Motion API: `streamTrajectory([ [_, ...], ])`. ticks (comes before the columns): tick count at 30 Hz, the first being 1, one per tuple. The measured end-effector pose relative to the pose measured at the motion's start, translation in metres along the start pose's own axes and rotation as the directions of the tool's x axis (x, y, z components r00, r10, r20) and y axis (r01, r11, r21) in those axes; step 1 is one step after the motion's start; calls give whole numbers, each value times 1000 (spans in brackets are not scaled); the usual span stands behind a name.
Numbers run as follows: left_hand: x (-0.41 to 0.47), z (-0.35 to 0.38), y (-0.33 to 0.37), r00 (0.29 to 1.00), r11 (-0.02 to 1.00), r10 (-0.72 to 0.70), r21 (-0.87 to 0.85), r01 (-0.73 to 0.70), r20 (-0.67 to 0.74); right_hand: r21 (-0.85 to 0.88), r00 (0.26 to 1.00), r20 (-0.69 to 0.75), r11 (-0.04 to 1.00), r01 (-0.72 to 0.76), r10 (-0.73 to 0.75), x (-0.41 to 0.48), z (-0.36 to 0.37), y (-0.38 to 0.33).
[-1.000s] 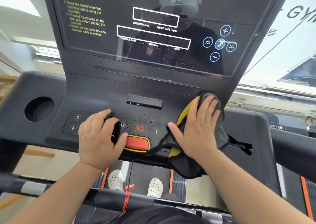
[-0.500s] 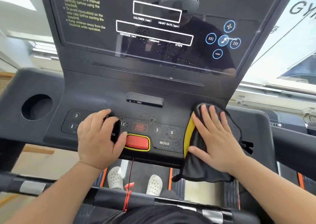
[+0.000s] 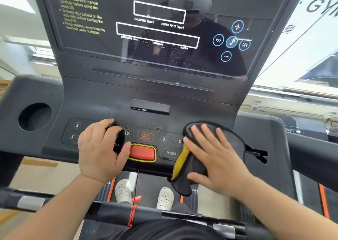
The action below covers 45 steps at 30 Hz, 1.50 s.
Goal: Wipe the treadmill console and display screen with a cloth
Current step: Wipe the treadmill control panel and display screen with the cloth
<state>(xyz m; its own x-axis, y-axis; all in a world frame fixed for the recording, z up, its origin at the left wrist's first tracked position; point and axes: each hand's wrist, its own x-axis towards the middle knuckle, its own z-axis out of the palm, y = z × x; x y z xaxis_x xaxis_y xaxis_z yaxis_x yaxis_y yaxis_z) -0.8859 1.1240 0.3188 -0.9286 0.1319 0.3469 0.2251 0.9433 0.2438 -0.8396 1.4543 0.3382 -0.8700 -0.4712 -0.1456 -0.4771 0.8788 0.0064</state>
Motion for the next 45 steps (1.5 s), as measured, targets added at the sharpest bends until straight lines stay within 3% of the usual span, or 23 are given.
streamTrajectory([
  [3, 0, 1, -1, 1000, 1000, 17, 2, -17, -24, 28, 981, 39, 981, -193, 192, 14, -10, 21],
  [8, -1, 2, -2, 998, 999, 37, 16, -36, -43, 93, 931, -20, 927, -362, 366, 62, -21, -16],
  [12, 0, 3, -2, 999, 999, 37, 30, -36, -40, 216, 890, -100, 882, -418, 446, 62, -29, -57],
  [15, 0, 3, -2, 998, 999, 42, 25, -41, -49, 241, 890, -30, 867, -436, 456, 34, -11, -75],
  [21, -1, 4, -3, 998, 999, 35, 21, -34, -43, 206, 802, -18, 787, -582, 597, 36, -4, -20],
  [25, -2, 3, -2, 999, 1000, 29, 13, -28, -37, 181, 840, -112, 842, -508, 531, 67, -13, -19],
  [29, -1, 2, -1, 999, 1000, 20, 17, -20, -25, 111, 962, -106, 964, -240, 252, 73, -8, -48],
  [33, -1, 2, -1, 999, 1000, 21, 5, -21, -27, 131, 990, -65, 984, -117, 127, 21, 5, -46],
  [36, -3, 1, -2, 1000, 1000, 10, 3, -10, -23, 125, 971, -46, 966, -228, 235, -10, 13, -19],
  [39, -2, 0, -1, 1000, 1000, 6, -4, -6, -13, 178, 866, -27, 855, -488, 500, 7, 11, 9],
  [41, -2, 0, 0, 1000, 1000, 9, -5, -9, -7, 197, 796, -62, 789, -582, 602, 35, 4, 7],
  [43, -2, -1, 0, 1000, 1000, 10, 1, -10, -3, 193, 787, -113, 790, -581, 607, 60, -2, -11],
  [45, -2, -1, 1, 1000, 1000, 2, 9, -2, 9, 147, 863, -124, 869, -472, 489, 72, -4, -34],
])
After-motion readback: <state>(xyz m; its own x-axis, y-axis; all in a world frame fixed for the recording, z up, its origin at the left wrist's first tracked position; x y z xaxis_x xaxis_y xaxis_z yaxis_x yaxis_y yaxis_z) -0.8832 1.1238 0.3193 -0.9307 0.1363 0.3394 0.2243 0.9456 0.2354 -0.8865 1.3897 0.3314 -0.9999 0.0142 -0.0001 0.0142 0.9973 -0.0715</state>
